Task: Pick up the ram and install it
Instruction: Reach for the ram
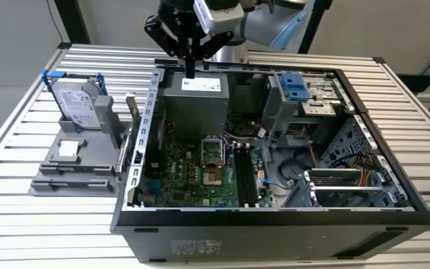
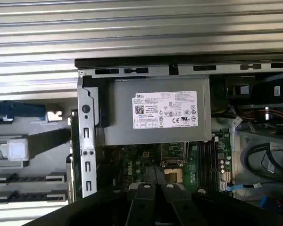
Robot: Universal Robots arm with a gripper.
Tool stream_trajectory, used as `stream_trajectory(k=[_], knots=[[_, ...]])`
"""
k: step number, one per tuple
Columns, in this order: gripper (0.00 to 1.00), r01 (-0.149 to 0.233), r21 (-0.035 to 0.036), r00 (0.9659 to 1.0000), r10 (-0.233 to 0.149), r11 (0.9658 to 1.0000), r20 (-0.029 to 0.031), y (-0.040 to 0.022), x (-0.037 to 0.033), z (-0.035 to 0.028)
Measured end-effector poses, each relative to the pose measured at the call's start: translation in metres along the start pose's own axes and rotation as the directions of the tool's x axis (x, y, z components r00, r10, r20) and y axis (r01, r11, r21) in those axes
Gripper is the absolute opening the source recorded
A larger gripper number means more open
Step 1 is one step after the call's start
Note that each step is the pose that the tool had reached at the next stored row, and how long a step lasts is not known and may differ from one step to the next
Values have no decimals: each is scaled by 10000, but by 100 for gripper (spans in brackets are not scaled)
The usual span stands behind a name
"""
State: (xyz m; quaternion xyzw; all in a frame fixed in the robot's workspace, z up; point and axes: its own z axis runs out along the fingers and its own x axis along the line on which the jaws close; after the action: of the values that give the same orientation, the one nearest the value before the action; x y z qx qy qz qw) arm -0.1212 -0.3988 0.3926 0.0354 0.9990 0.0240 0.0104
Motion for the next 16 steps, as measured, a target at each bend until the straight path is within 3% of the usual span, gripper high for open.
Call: stream_trajectory(k=[13,16], knots=[[0,0,-1,10000,0,10000,0,0,0,0],[0,1,0,10000,-1,10000,0,-4,45,-1]])
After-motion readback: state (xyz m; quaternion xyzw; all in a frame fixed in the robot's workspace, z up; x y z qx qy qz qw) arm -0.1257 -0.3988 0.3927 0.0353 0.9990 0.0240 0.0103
